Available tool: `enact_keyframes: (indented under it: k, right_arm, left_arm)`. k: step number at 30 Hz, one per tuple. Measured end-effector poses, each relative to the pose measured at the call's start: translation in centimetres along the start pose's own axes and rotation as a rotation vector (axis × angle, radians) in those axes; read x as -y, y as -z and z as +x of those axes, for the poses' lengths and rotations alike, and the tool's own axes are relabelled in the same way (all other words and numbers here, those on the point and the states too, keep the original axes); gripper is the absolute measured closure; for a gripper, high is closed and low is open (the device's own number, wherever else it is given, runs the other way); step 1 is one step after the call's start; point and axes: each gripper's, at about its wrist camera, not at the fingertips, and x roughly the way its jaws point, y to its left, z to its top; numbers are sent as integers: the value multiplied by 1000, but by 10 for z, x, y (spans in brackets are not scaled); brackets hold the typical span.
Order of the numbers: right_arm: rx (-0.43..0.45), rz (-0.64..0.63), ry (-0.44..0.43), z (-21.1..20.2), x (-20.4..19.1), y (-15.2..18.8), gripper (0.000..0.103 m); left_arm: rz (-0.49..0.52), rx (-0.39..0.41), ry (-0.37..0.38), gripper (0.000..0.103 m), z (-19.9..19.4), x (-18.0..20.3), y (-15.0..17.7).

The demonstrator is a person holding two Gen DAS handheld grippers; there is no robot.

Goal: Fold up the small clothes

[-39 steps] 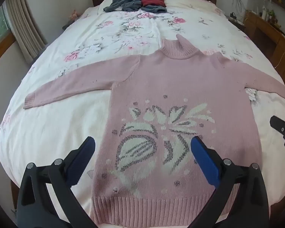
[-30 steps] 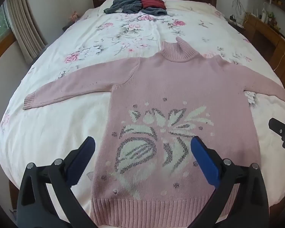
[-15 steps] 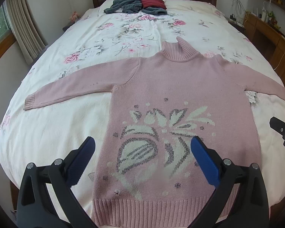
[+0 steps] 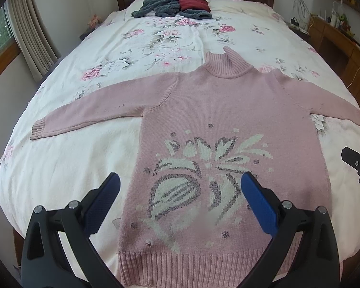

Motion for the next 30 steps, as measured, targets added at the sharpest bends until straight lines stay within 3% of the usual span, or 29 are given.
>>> enact_keyframes:
  k: [30]
  right_arm:
    - [14, 1, -3, -2, -1, -1, 4]
  left_arm:
    - [-2, 3, -7, 3, 1, -2, -2]
